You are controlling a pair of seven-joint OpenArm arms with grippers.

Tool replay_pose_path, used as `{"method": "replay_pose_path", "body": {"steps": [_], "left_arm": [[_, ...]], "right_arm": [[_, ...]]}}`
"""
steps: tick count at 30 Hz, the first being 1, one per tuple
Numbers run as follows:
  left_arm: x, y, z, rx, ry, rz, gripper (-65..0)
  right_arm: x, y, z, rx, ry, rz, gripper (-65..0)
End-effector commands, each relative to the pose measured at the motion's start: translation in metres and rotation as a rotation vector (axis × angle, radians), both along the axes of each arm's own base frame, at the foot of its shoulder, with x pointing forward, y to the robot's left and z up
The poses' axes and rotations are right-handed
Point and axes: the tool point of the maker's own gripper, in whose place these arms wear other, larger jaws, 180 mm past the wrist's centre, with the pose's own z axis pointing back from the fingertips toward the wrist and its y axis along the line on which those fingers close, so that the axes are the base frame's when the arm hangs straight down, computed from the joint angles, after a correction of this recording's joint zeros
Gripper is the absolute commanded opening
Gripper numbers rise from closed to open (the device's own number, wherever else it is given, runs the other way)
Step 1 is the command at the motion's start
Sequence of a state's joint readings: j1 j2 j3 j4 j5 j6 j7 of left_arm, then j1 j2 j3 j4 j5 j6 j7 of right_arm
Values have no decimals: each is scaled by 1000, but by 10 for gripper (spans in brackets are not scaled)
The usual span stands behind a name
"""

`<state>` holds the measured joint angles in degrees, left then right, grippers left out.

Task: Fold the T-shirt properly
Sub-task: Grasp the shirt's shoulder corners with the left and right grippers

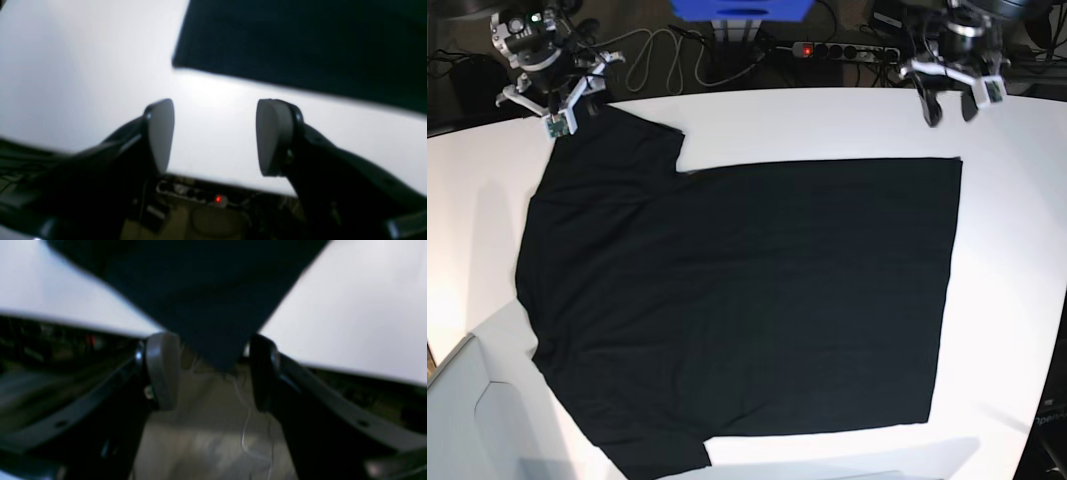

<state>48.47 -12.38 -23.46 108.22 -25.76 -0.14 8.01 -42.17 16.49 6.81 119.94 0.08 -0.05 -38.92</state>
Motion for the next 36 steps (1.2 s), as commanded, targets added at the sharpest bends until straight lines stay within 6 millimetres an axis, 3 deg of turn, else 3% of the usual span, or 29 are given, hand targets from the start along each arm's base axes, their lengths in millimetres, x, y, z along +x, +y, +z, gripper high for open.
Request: {"method": "replay_pose_path", "body": {"steps": [1,6,12,19,22,26,30,36], "left_arm": [[9,7,6,12,-16,13,-278],[39,35,-6,-9,54,97,-278],[68,47,-16,-40,36,134,-275],[73,57,-42,-80,68,187,-275],[74,61,-53,-97,85,208,-275],[78,58,-62,-117,101,201,-275],[85,31,-66,-147,102,67,-284],[77,25,-71,-156,121,39,-415]], "right_arm": [[6,-1,7,-6,-32,8,-354],[11,-2,8,-9,-44,6,-354],[12,-3,8,-10,-46,3,-354],[11,-4,8,-13,-43,2,-354],[13,-15,10,-36,-52,-23,-354],[14,-29,14,-58,-63,-62,-355],[15,-35,16,-70,-71,-71,-358],[17,-35,17,-70,-78,-68,-358]]}}
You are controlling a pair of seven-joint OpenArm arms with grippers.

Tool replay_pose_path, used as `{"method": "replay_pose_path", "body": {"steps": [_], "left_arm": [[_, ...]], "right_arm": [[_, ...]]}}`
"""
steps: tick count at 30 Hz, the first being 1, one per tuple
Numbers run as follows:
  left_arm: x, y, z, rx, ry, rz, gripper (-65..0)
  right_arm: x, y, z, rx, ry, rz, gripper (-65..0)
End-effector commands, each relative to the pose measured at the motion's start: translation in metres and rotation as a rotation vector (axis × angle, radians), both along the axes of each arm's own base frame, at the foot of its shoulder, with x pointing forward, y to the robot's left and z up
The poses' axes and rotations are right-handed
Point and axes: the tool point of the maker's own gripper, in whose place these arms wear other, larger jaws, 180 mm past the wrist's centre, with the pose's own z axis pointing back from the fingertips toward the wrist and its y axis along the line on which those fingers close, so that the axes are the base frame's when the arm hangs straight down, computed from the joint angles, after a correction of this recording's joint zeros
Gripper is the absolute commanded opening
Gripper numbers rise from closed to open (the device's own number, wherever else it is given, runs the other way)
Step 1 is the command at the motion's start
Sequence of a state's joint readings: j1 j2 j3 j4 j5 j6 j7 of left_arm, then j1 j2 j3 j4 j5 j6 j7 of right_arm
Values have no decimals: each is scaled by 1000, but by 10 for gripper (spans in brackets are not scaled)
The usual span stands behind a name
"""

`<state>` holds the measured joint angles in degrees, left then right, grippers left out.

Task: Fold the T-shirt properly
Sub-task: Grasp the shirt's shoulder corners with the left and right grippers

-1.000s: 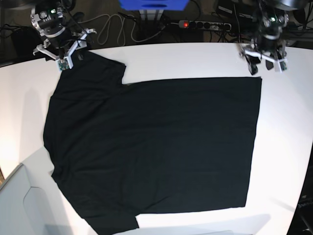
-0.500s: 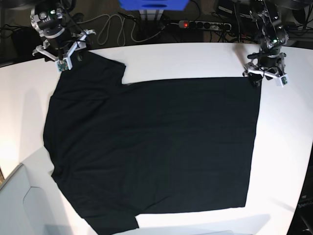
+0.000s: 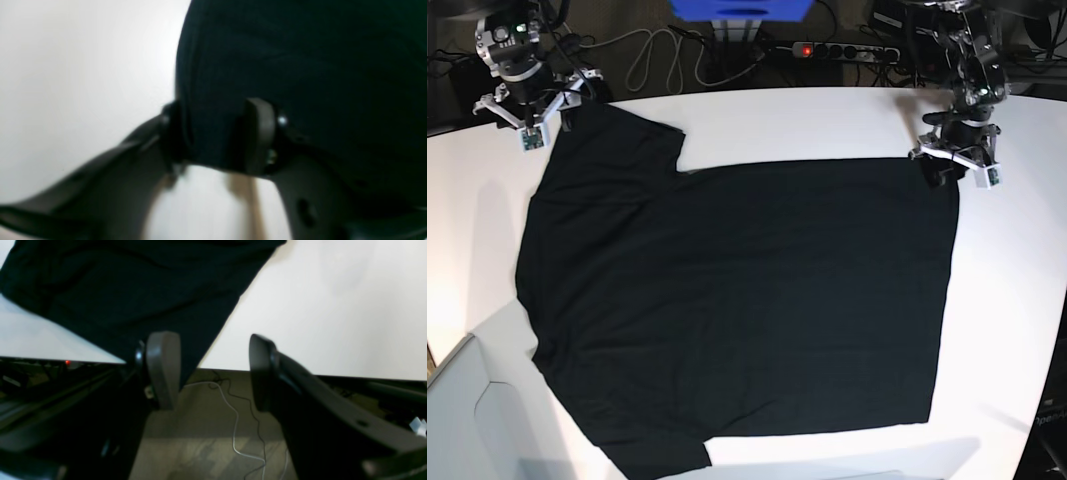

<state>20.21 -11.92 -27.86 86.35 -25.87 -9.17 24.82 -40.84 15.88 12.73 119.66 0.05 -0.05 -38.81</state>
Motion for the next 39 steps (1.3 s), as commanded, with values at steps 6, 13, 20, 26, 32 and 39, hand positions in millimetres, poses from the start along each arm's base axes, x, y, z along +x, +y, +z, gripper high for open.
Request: {"method": "replay_pose_path", "body": {"steps": [6,13,20,26,32,39], "left_arm": [[-14,0,-7,-3,48,-2,-616],[-17,1,-7,-2,55,0,-650],[-23,1,-8,3,65,-4,-650],[-29,1,-11,2,80,-2,-650],[-29,2,-12,3,84,-2,-650],[-35,2,-14,4,95,-1,-650]], "right_arm": [[7,-1,7,-12,-29,12,-357],[10,-7,-13,-21,60,25,-324],[20,-8,-25,-17,85,60,-201],[21,-10,-36,-5,107,46,-201],[23,-15,-48,2,132,25,-201],[22,-17,-60,10,167,45,-291]]}}
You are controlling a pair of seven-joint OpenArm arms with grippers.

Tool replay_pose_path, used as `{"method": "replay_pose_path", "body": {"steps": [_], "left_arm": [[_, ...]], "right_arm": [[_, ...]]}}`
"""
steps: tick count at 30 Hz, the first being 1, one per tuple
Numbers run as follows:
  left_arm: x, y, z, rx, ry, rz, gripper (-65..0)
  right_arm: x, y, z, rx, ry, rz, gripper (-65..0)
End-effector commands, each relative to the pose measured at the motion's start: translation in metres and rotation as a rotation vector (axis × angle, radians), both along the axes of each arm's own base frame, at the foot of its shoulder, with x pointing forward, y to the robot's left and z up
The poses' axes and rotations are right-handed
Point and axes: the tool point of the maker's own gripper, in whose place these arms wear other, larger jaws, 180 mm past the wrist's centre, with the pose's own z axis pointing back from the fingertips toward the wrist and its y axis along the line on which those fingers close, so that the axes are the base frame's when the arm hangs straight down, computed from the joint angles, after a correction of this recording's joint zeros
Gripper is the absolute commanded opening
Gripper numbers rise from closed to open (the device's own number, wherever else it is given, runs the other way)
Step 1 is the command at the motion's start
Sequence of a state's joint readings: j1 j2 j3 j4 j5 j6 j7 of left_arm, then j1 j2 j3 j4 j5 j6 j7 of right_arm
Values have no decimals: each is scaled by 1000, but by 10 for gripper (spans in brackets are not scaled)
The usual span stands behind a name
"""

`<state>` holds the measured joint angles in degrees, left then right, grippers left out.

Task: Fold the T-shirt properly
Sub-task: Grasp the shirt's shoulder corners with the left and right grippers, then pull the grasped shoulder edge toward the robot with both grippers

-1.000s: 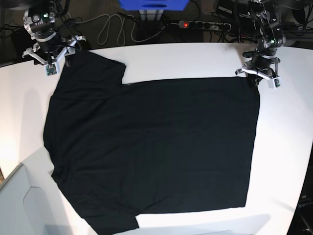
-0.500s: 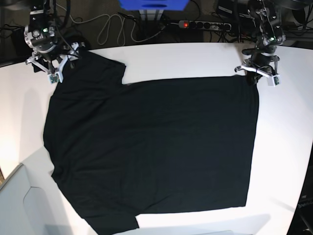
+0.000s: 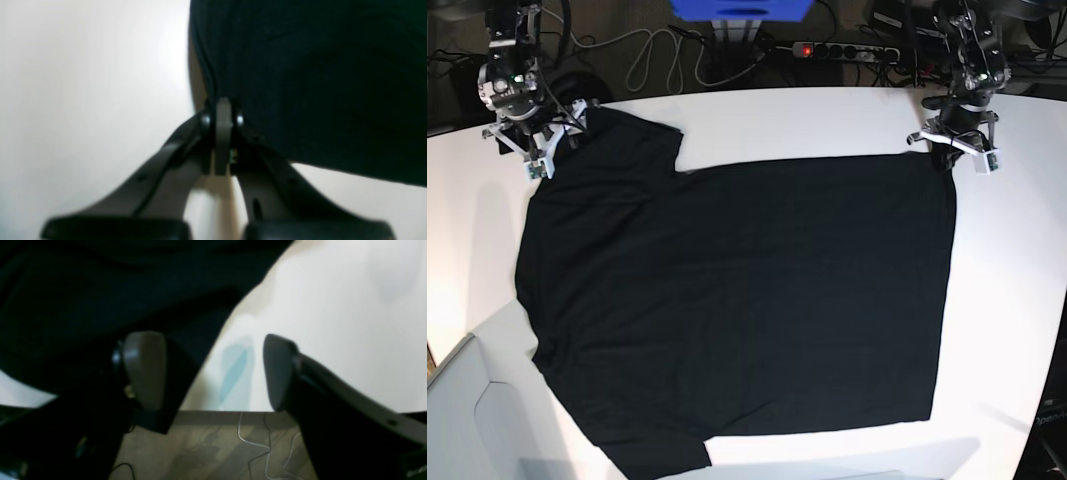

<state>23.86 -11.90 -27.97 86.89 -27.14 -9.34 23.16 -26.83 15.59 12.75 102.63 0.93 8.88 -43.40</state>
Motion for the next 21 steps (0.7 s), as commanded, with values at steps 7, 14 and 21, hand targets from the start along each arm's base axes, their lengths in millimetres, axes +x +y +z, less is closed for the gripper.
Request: {"method": "replay_pose_path", "body": {"steps": [7,14,21], "left_arm": [[-15,2,-10,13,80,-9,-650],[-18,1,-8,13,78,-11,-650],[-16,2,-6,18,71,-14,-650]], "right_arm": [[-19,8,-14,12,96,152,-623],[-15,-15,1,-15,42,58,-648],[-1,-14,43,-63,-71,97,-648]]}}
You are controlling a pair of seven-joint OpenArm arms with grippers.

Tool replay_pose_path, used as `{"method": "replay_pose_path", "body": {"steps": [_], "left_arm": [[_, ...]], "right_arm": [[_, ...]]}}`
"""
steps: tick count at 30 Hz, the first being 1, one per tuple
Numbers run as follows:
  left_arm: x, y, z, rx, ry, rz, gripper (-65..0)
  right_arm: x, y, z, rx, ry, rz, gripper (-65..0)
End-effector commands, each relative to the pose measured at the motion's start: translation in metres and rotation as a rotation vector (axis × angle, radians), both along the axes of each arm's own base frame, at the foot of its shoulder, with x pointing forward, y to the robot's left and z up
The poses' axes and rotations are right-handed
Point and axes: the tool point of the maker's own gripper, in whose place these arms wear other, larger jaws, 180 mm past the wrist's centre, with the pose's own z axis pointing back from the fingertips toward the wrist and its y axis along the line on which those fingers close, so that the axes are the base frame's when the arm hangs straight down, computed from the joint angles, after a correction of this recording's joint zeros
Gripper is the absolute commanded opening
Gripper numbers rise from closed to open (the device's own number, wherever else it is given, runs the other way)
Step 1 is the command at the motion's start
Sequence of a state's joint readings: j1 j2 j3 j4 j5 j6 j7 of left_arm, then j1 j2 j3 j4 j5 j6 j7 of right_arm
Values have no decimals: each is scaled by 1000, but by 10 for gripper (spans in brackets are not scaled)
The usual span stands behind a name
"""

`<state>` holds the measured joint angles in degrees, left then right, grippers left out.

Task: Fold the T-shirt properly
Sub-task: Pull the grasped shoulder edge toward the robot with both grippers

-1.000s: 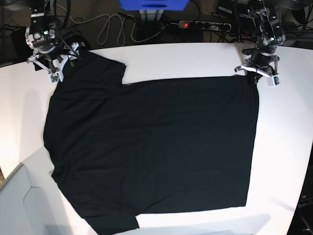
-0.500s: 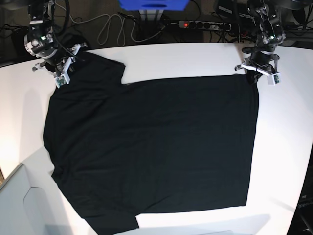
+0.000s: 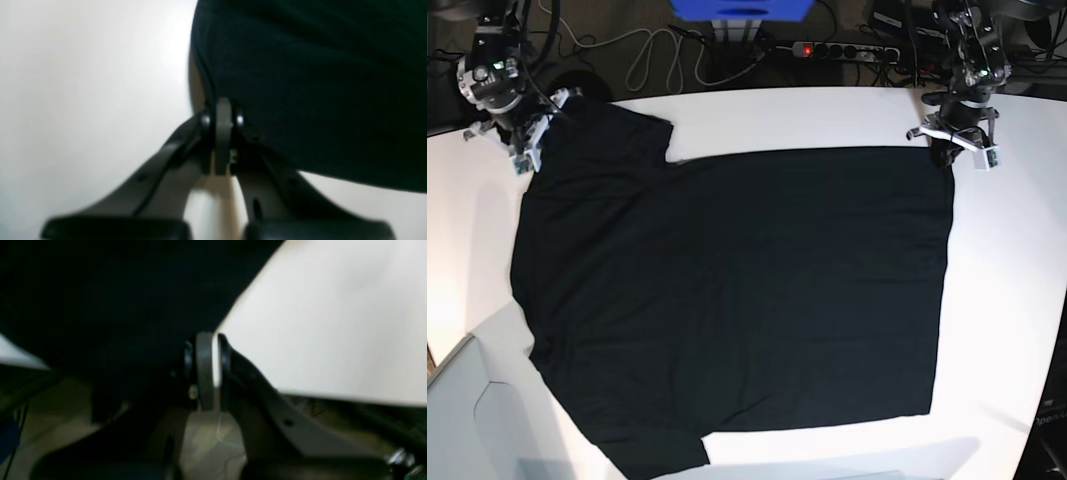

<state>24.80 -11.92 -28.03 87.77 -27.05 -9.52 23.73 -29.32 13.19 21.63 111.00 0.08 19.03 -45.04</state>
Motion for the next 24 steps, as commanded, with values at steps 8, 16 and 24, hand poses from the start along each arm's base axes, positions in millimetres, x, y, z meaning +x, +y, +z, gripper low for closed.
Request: {"method": "replay_pose_path", "body": {"steps": [8,16,24], "left_arm": [[-19,21,1,38,55,41,-650],[-19,20,0,37,55,38,-650],[-19,20,-1,35,58,38,-650]], "right_arm": [[-7,11,13,-5,-10,101,-648],[-8,20,11,13,-4,126,-403],[-10,15,-7,38,37,99,-228]]}}
